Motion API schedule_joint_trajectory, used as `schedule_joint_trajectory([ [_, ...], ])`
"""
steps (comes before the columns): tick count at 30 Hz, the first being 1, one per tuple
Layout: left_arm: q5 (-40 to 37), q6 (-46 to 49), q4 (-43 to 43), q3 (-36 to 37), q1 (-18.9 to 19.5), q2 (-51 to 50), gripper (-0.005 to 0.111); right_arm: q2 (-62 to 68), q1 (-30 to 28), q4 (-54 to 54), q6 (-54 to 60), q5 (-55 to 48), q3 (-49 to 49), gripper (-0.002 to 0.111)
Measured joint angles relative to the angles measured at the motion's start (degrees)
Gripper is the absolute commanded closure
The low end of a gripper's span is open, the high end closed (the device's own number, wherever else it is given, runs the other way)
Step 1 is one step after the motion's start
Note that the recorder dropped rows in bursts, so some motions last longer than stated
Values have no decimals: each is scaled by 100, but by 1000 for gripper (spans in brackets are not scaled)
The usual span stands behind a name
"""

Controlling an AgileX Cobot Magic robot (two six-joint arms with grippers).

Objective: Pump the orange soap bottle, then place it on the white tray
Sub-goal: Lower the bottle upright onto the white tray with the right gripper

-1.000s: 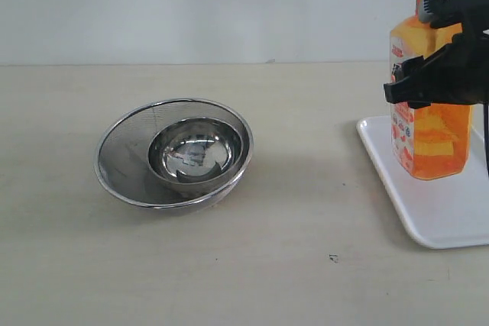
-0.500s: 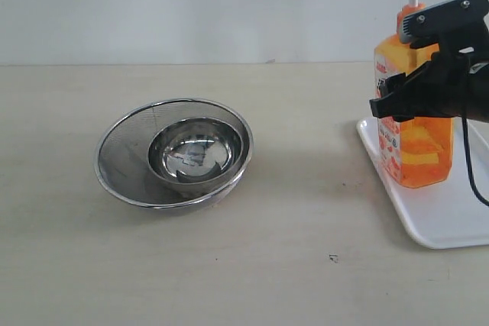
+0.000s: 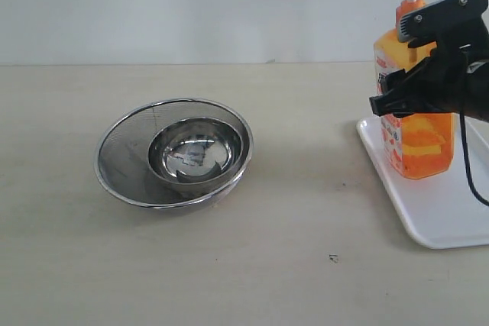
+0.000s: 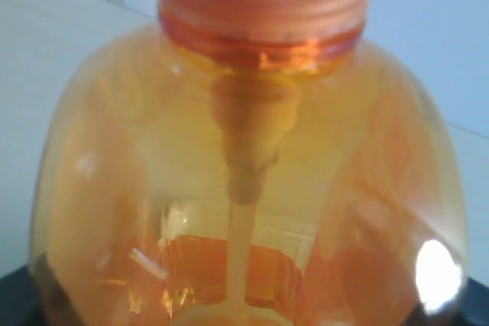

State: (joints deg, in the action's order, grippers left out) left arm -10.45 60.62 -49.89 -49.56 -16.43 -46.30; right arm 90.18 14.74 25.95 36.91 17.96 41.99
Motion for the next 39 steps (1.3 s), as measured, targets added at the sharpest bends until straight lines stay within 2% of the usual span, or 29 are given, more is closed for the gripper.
schedule_joint_trajectory([
  [18, 0, 0, 0, 0, 0, 0, 102, 313, 25, -142, -239, 278, 21, 108],
  [35, 0, 0, 0, 0, 0, 0, 102, 327, 356, -166, -365, 343, 21, 108],
  [39, 0, 0, 0, 0, 0, 0, 102, 339, 594, -178, -398, 392, 21, 108],
])
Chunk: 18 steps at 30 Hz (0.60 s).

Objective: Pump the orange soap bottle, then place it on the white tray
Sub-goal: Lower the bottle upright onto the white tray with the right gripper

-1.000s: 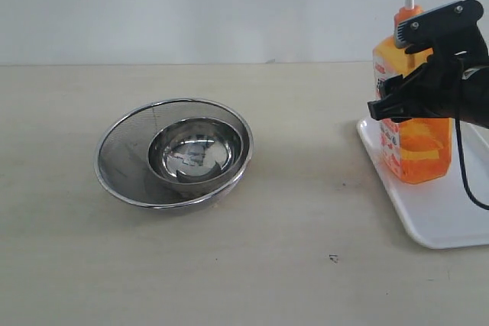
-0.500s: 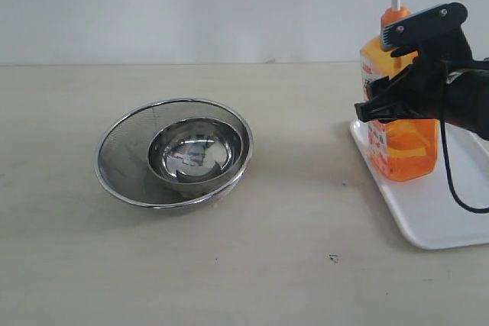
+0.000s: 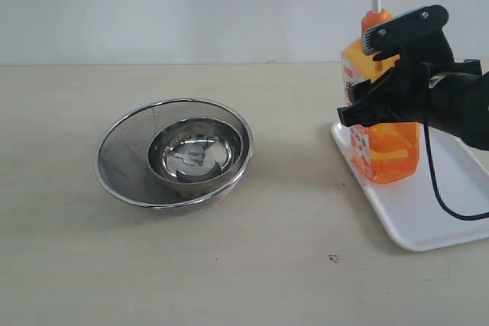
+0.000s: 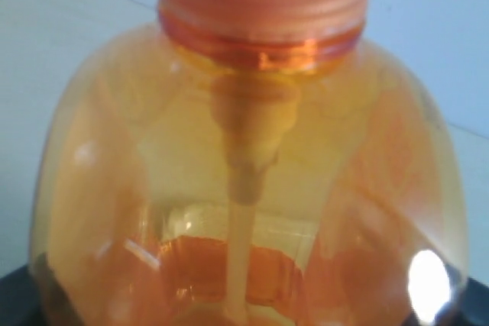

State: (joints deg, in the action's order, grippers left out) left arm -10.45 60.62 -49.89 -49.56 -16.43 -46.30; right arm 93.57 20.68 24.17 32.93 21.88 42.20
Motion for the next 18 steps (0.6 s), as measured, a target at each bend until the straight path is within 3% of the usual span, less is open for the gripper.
schedule_joint_trajectory([
  [18, 0, 0, 0, 0, 0, 0, 102, 12, 102, -11, -384, 22, 0, 108],
])
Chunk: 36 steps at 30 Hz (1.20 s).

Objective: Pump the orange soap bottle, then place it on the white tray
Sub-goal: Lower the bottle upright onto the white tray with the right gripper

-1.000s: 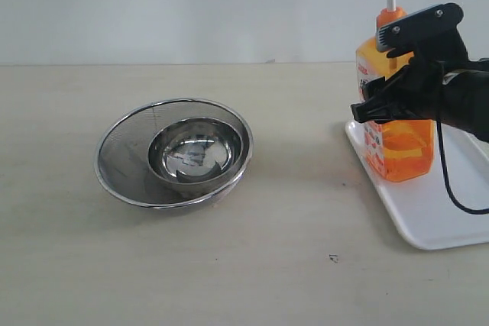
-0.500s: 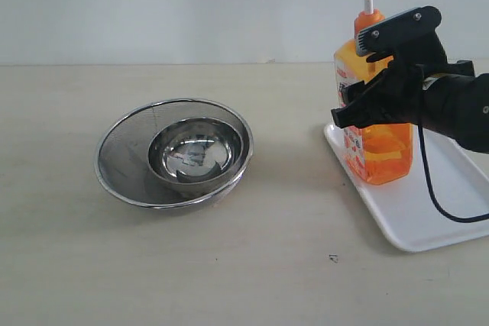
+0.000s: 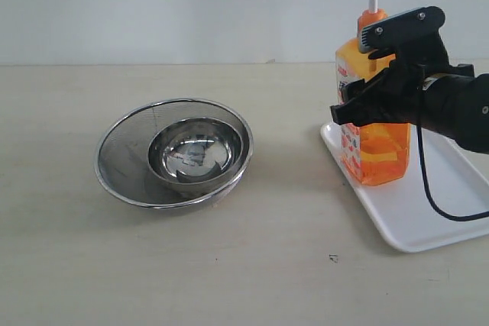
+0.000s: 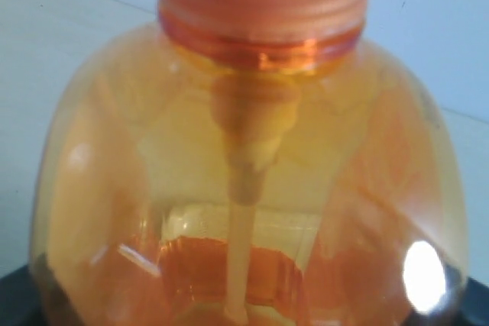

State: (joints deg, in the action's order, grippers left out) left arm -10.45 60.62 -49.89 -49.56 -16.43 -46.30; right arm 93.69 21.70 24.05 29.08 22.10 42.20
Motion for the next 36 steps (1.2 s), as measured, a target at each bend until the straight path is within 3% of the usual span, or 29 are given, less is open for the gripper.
schedule_joint_trajectory([
  [36, -135, 0, 0, 0, 0, 13, 102, 234, 616, -115, -355, 378, 36, 108],
])
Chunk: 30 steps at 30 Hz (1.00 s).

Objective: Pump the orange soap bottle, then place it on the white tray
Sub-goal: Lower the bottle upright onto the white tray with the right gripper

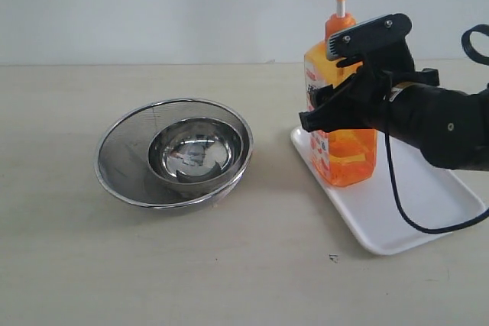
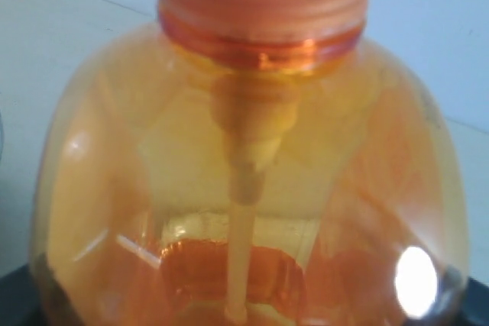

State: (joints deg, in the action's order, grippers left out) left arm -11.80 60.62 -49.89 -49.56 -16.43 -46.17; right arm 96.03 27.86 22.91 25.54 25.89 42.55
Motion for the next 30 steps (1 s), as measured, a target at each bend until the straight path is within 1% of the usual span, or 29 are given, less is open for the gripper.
schedule_joint_trajectory([
  [3, 0, 0, 0, 0, 0, 0, 102, 18, 123, -14, -25, 36, 12, 108],
  [13, -4, 0, 0, 0, 0, 0, 102, 18, 128, 7, 140, 51, 12, 108],
  [16, -4, 0, 0, 0, 0, 0, 102, 18, 128, 326, 733, 92, 12, 108],
  [20, -4, 0, 0, 0, 0, 0, 102, 18, 128, 846, 1145, 154, 20, 108],
  [24, -4, 0, 0, 0, 0, 0, 102, 18, 128, 1150, 1332, 141, 34, 108],
  [30, -4, 0, 0, 0, 0, 0, 102, -5, 128, 1203, 1448, 1, 66, 108],
])
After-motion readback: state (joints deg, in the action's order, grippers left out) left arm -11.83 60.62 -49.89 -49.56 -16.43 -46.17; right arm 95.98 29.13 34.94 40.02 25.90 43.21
